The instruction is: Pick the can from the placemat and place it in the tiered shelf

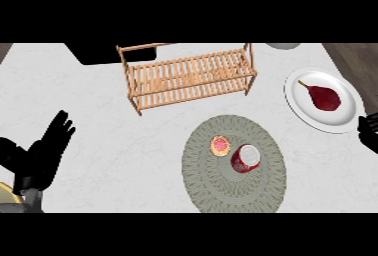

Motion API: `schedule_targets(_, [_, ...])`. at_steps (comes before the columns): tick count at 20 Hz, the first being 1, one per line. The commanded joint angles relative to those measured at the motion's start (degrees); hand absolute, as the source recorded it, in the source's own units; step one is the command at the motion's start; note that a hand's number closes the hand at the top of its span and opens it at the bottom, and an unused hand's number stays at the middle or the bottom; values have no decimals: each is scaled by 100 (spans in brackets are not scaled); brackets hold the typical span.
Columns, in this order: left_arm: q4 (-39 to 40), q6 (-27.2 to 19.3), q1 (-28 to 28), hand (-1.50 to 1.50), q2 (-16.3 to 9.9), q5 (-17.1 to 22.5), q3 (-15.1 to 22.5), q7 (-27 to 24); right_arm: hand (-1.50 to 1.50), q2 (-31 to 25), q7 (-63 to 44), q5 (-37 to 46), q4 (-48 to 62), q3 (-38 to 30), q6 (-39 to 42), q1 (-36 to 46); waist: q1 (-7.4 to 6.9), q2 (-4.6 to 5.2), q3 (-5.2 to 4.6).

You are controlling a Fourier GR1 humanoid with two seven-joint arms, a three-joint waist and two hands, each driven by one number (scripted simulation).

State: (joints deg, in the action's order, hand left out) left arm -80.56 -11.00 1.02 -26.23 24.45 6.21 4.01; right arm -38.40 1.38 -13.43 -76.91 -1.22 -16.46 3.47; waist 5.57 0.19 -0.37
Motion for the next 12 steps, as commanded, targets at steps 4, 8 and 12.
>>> schedule_targets(4, [351, 181, -448, 0, 231, 50, 280, 360, -150, 461, -59, 105, -1809, -179, -1015, -1977, -297, -70, 21])
schedule_targets(8, [333, -53, -194, 0, 321, -59, 348, 691, -150, 235, 110, 164, -3215, 101, -429, -3472, -234, -73, 19])
schedule_targets(12, [501, -47, 254, 0, 418, -146, 386, 876, -150, 41, -871, 452, -4602, 433, -546, -3813, -356, -34, 17])
